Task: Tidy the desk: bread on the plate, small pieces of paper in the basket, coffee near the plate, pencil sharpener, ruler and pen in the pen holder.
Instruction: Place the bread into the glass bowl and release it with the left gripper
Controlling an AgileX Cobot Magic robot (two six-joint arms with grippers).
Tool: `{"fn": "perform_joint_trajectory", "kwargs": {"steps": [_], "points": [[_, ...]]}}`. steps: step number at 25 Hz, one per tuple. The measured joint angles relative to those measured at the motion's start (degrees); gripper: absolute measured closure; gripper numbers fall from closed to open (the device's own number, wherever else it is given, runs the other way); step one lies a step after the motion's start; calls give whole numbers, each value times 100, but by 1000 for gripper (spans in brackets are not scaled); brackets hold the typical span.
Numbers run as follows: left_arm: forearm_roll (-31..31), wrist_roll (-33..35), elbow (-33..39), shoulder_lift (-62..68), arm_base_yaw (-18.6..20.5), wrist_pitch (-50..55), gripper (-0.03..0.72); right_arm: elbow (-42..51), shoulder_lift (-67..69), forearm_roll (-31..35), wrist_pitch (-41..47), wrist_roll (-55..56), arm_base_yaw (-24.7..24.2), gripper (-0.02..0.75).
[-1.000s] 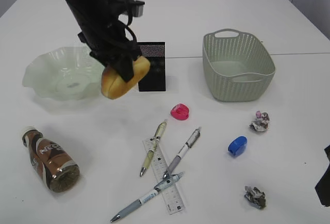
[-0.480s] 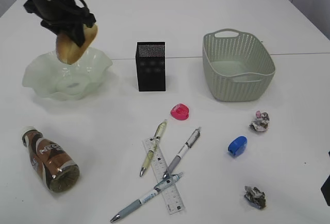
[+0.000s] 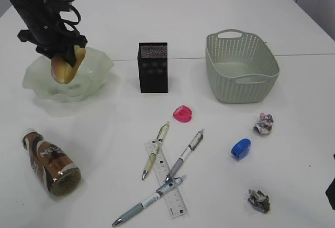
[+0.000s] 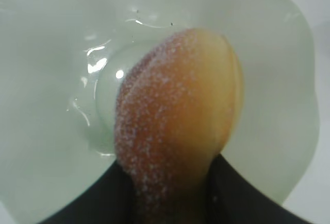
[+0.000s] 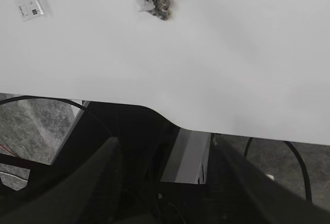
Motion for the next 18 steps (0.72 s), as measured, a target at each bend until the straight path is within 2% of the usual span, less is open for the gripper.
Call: {"fn": "perform_joint_trajectory", "kwargs": {"steps": [3, 4, 10, 12, 18], "points": [[-9, -10, 0, 136, 0, -178, 437, 0, 0, 21, 0, 0, 0, 339], [-9, -10, 0, 153, 0, -238, 405, 0, 0, 21, 0, 0, 0, 339], [-13, -10, 0, 196, 0, -475, 66, 0, 0, 57, 0, 102, 0, 339], [-13, -10, 0, 196, 0, -480, 37, 0, 0, 70, 0, 194, 0, 339], [-13, -10, 0, 196, 0, -335, 48, 0, 0, 92, 0, 256, 0, 339]]}}
